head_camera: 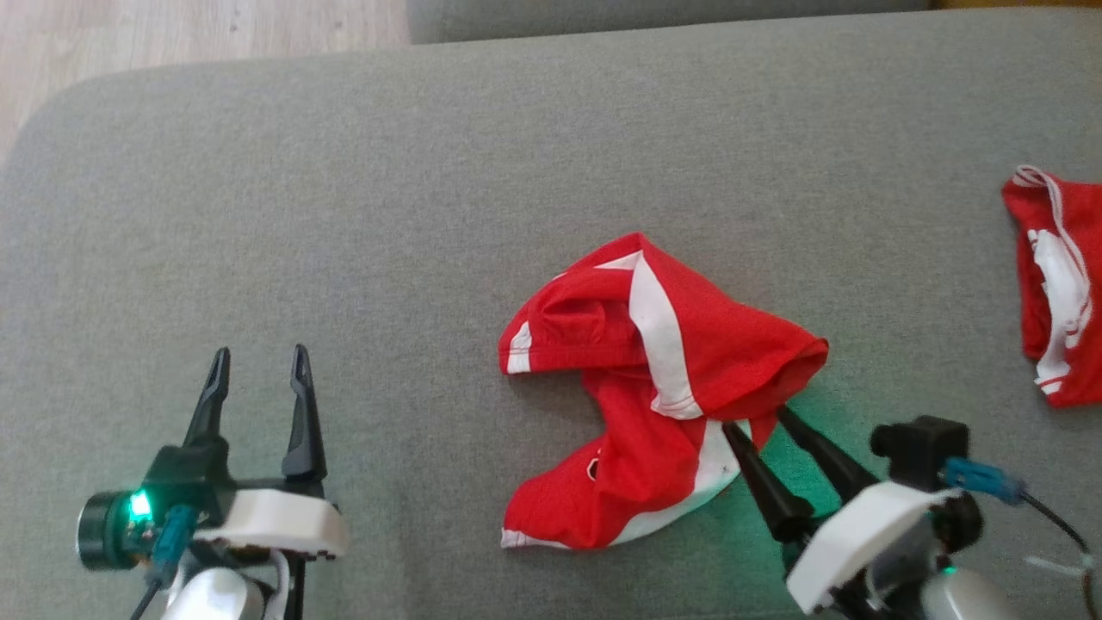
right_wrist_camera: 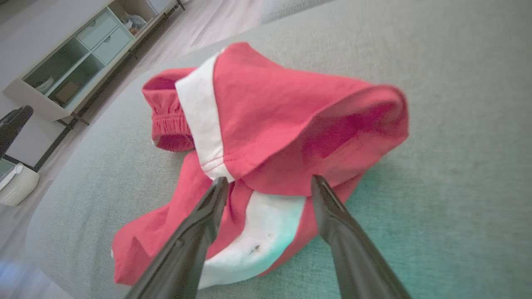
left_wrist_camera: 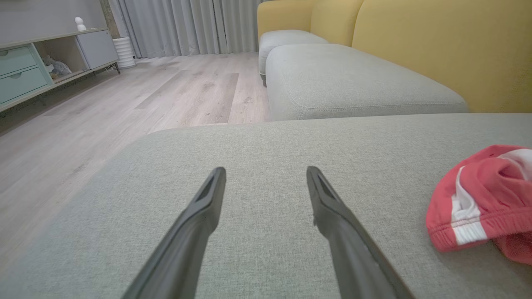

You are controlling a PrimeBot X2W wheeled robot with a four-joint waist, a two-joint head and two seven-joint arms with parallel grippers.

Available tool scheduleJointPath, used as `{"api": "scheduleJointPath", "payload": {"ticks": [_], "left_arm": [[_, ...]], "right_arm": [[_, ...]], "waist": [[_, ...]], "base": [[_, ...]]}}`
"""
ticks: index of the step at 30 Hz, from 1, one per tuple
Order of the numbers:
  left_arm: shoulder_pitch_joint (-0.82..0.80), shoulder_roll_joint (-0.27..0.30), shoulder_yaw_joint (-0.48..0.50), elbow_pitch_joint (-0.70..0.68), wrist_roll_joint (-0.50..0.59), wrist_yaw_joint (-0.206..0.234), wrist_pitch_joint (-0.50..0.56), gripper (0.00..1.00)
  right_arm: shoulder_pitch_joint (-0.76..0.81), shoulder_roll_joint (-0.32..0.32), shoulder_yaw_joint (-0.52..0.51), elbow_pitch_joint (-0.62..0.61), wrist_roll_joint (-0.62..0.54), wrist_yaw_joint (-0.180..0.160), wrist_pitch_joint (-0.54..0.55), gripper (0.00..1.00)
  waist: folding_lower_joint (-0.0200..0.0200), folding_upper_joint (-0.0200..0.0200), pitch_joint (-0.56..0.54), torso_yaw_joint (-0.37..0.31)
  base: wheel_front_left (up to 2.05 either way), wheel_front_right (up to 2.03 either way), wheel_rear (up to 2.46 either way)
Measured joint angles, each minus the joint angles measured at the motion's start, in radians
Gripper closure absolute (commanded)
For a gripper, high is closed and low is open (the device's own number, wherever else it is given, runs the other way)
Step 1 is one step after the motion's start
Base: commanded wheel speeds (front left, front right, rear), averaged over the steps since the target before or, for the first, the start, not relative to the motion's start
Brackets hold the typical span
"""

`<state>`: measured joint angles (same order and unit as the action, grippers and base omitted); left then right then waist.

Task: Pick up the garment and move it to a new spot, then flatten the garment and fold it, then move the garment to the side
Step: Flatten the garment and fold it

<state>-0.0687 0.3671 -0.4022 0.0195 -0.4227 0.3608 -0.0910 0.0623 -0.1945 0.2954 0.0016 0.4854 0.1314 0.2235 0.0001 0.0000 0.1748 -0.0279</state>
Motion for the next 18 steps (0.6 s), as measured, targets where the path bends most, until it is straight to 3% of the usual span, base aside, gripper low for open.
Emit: {"api": "scheduleJointPath", "payload": {"ticks": [7,8,9,18], "left_arm": [[-0.029,-0.009,-0.018,0.013,0.0,0.0,-0.007,0.0],[-0.03,-0.009,-0.018,0.015,0.0,-0.001,-0.008,0.0],[-0.03,-0.01,-0.018,0.017,0.0,-0.001,-0.009,0.0],[-0.031,-0.019,-0.02,0.033,0.0,0.0,-0.026,0.0]], "right_arm": [[-0.124,0.012,0.067,0.115,0.075,0.0,-0.013,0.0],[-0.136,0.012,0.077,0.121,0.084,0.0,-0.014,0.06],[-0.144,0.012,0.083,0.126,0.089,0.0,-0.018,1.0],[-0.194,-0.023,0.104,0.075,0.113,0.0,-0.071,1.0]], "waist": [[0.0001,0.0,0.021,0.019],[0.0,0.0,0.022,0.021],[0.0,0.0,0.024,0.023],[0.0,0.0,0.032,0.031]], "base": [[0.0,0.0,0.0],[0.0,0.0,0.0],[0.0,0.0,0.0],[0.0,0.0,0.0]]}}
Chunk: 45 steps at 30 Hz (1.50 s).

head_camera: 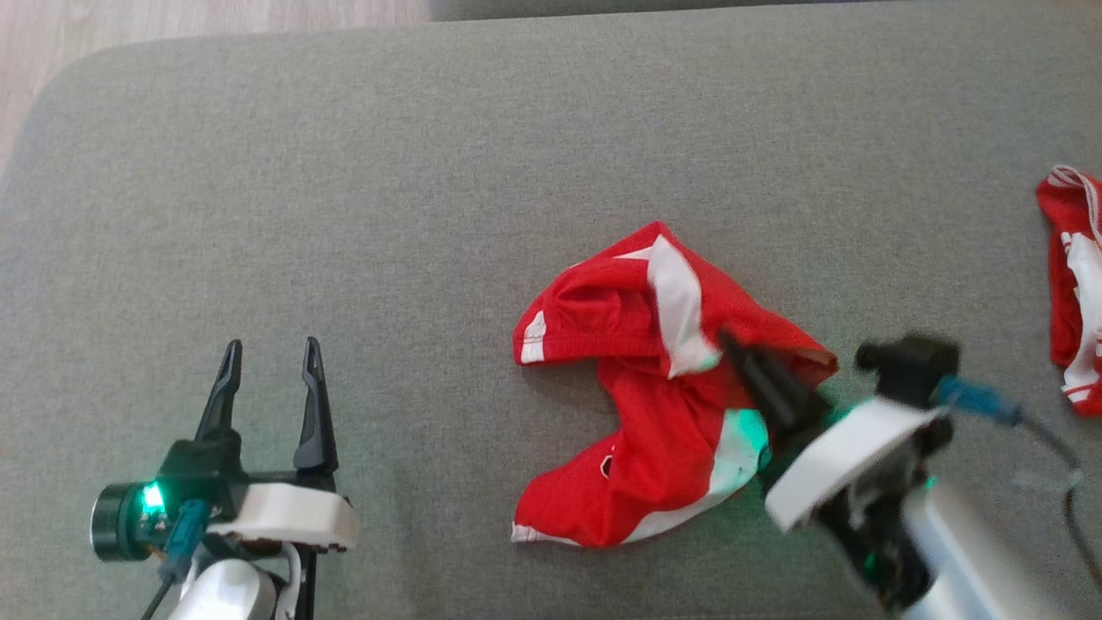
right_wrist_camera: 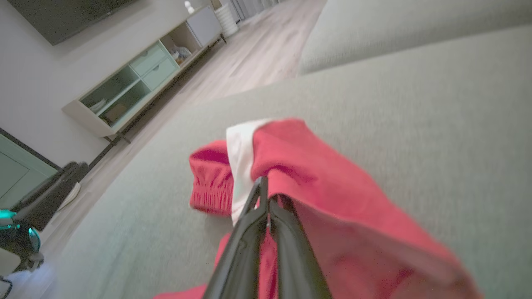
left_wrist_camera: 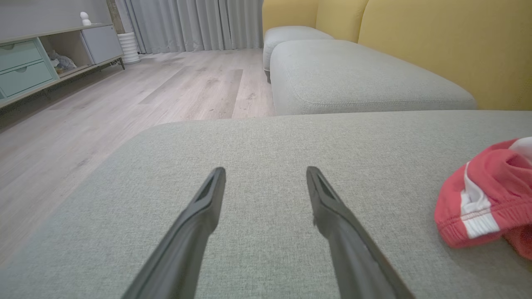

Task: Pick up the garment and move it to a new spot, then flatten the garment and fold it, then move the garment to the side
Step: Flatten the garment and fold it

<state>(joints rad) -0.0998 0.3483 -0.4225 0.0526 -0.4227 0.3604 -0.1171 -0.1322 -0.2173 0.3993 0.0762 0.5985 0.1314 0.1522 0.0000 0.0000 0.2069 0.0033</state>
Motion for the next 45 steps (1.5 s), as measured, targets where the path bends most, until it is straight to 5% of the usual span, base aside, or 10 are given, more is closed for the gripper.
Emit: {"api": "scheduleJointPath", "payload": {"ticks": [8,14,15,16,17,23,30,45], "left_arm": [[-0.038,-0.014,-0.015,0.005,0.0,-0.001,-0.009,0.0],[-0.078,-0.031,-0.033,0.036,0.0,-0.018,-0.026,0.0],[-0.08,-0.035,-0.034,0.04,0.0,-0.019,-0.03,0.0],[-0.08,-0.04,-0.035,0.043,0.0,-0.019,-0.031,0.0],[-0.08,-0.043,-0.037,0.047,0.0,-0.019,-0.034,0.0],[-0.08,-0.046,-0.037,0.07,-0.002,-0.025,-0.044,0.0],[-0.074,-0.023,-0.027,0.072,-0.011,-0.016,-0.044,0.0],[-0.007,0.021,-0.025,0.0,-0.018,0.016,-0.006,0.0]], "right_arm": [[-0.183,-0.044,-0.109,0.02,0.013,0.0,-0.018,1.0],[-0.255,-0.034,-0.257,0.212,0.087,0.0,-0.048,1.0],[-0.255,-0.028,-0.277,0.249,0.102,0.0,-0.05,0.86],[-0.254,-0.022,-0.293,0.288,0.116,0.0,-0.052,0.37],[-0.253,-0.016,-0.308,0.319,0.127,0.0,-0.058,0.0],[-0.243,-0.012,-0.367,0.412,0.177,0.0,-0.141,0.0],[-0.176,-0.101,-0.311,0.247,0.009,0.0,-0.306,0.0],[0.143,-0.044,-0.263,-0.153,-0.238,0.0,-0.133,0.0]], "waist": [[0.0001,0.0,0.022,0.01],[0.0001,0.0,0.042,0.049],[0.0001,0.0,0.044,0.054],[0.0001,0.0,0.047,0.06],[0.0001,0.0,0.049,0.064],[0.0,0.0,0.048,0.063],[0.0,0.0,0.013,0.024],[-0.0001,0.0,-0.055,-0.034]], "base": [[0.0,0.0,0.0],[0.0,0.0,0.0],[0.0,0.0,0.0],[0.0,0.0,0.0],[0.0,0.0,0.0],[0.0,0.0,0.0],[0.0,0.0,0.0],[0.0,0.0,0.0]]}}
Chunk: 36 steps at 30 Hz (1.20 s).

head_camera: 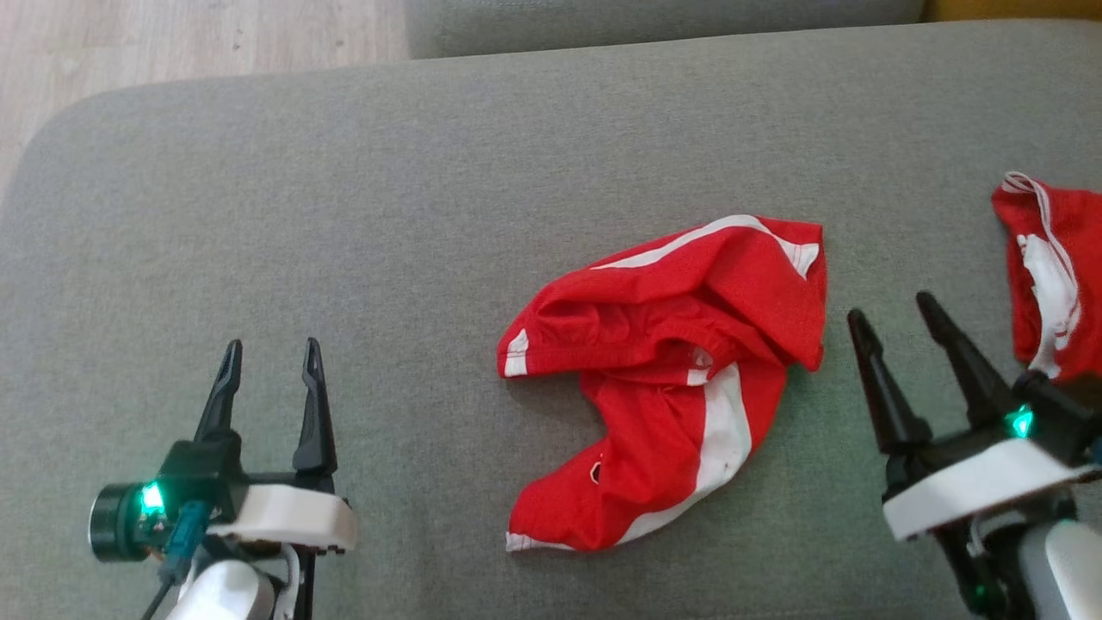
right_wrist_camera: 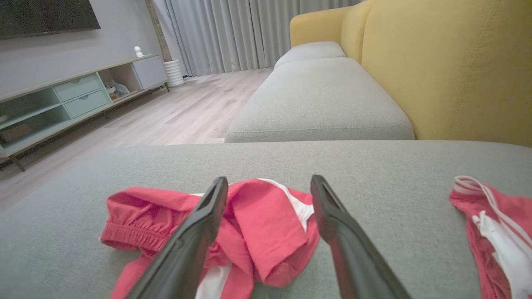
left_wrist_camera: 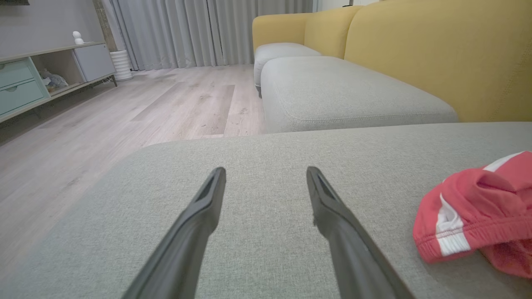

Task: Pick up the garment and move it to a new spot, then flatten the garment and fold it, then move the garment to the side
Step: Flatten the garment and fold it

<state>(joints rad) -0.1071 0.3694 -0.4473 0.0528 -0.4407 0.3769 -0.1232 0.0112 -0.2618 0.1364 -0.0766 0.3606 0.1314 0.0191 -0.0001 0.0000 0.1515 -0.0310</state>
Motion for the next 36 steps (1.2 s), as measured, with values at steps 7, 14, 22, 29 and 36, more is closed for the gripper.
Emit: {"api": "scheduleJointPath", "payload": {"ticks": [7,14,22,29,36], "left_arm": [[0.016,0.002,0.0,-0.009,-0.003,0.005,0.009,0.0],[0.015,0.003,-0.001,-0.012,-0.003,0.011,0.009,0.0],[0.014,0.003,-0.001,-0.016,-0.003,0.015,0.009,0.0],[-0.009,0.001,-0.007,-0.017,-0.003,0.015,0.006,0.0],[-0.034,-0.007,-0.009,-0.005,-0.003,0.013,-0.012,0.0]], "right_arm": [[0.018,0.029,-0.015,-0.056,-0.001,0.0,0.036,0.0],[0.018,0.027,-0.008,-0.055,-0.001,0.0,0.086,0.0],[0.015,-0.049,0.156,0.014,0.0,0.0,0.243,0.0],[-0.137,-0.142,0.301,0.111,-0.005,0.0,0.257,0.0],[-0.279,-0.215,0.452,0.19,-0.021,0.0,0.266,0.0]], "waist": [[0.0001,0.0,-0.001,-0.004],[0.0001,0.0,0.003,-0.002],[0.0001,0.0,0.02,-0.006],[0.0002,0.0,0.058,0.006],[0.0003,0.0,0.094,0.031]], "base": [[0.0,0.0,0.0],[0.0,0.0,0.0],[0.0,0.0,0.0],[0.0,0.0,0.0],[0.0,0.0,0.0]]}}
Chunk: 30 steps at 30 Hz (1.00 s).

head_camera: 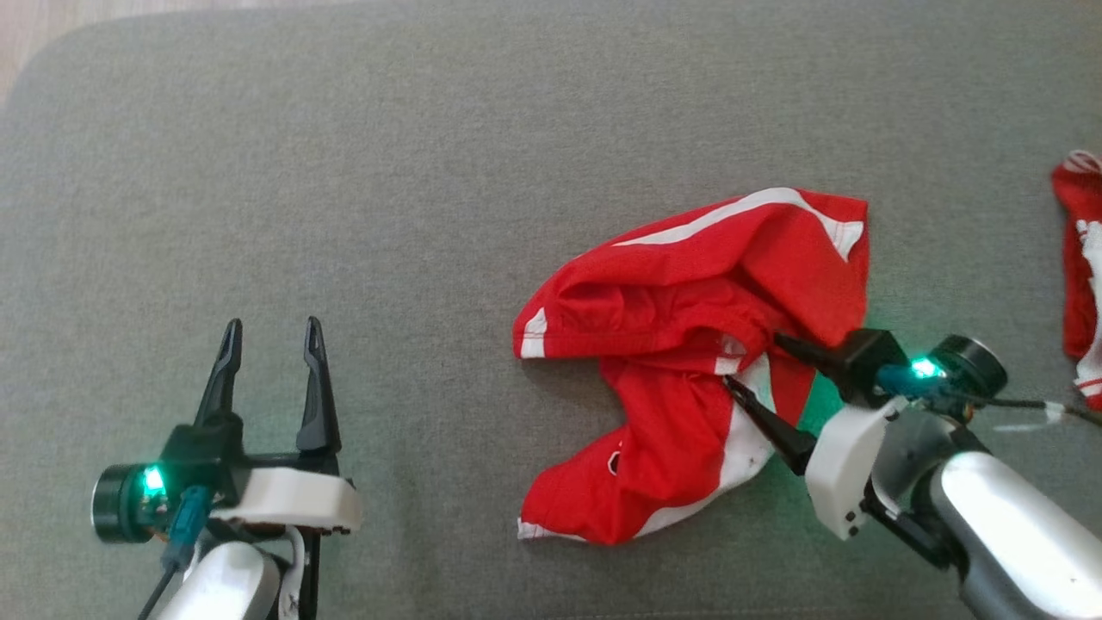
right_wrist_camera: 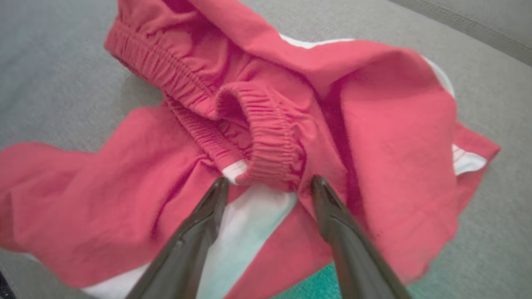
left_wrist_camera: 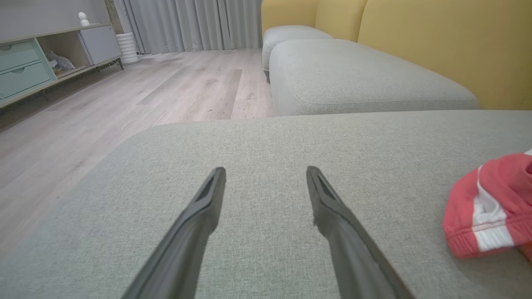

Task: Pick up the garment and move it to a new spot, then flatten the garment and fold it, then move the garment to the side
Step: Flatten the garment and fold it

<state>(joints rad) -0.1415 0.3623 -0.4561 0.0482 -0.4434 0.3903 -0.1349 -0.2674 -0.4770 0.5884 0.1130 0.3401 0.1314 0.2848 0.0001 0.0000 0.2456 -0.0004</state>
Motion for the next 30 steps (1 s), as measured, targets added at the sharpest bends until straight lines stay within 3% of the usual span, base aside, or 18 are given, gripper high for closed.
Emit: {"api": "scheduleJointPath", "payload": {"ticks": [5,6,7,8,14,18,30], "left_arm": [[-0.004,-0.005,-0.003,0.002,0.0,0.0,-0.001,0.0],[-0.005,-0.006,-0.003,0.005,0.0,0.0,-0.004,0.0],[-0.007,-0.006,-0.003,0.009,0.0,0.0,-0.009,0.0],[-0.01,-0.006,-0.003,0.012,0.0,0.0,-0.011,0.0],[-0.019,-0.014,-0.007,0.013,0.0,0.0,-0.012,0.0],[-0.019,-0.014,-0.006,0.017,-0.007,0.0,-0.018,0.0],[-0.019,-0.015,-0.019,0.042,-0.015,-0.004,-0.026,0.0]], "right_arm": [[-0.09,-0.028,0.09,0.039,-0.007,0.0,0.006,0.0],[-0.109,-0.031,0.103,0.045,-0.007,0.0,0.006,0.3],[-0.126,-0.036,0.115,0.053,-0.007,0.0,0.007,0.91],[-0.141,-0.039,0.124,0.061,-0.004,0.0,0.007,1.0],[-0.179,-0.039,0.131,0.07,0.067,0.0,-0.005,1.0],[-0.179,-0.014,0.056,0.073,0.128,0.0,-0.029,1.0],[-0.095,0.253,-0.387,0.285,0.342,0.0,-0.077,1.0]], "waist": [[0.0,0.0,0.014,0.012],[0.0,0.0,0.016,0.013],[0.0,0.0,0.017,0.015],[0.0,0.0,0.018,0.016],[-0.0001,0.0,0.013,0.022],[-0.0002,0.0,0.009,0.021],[-0.0002,0.0,0.001,0.027]], "base": [[0.0,0.0,0.0],[0.0,0.0,0.0],[0.0,0.0,0.0],[0.0,0.0,0.0],[0.0,0.0,0.0],[0.0,0.0,0.0],[0.0,0.0,0.0]]}}
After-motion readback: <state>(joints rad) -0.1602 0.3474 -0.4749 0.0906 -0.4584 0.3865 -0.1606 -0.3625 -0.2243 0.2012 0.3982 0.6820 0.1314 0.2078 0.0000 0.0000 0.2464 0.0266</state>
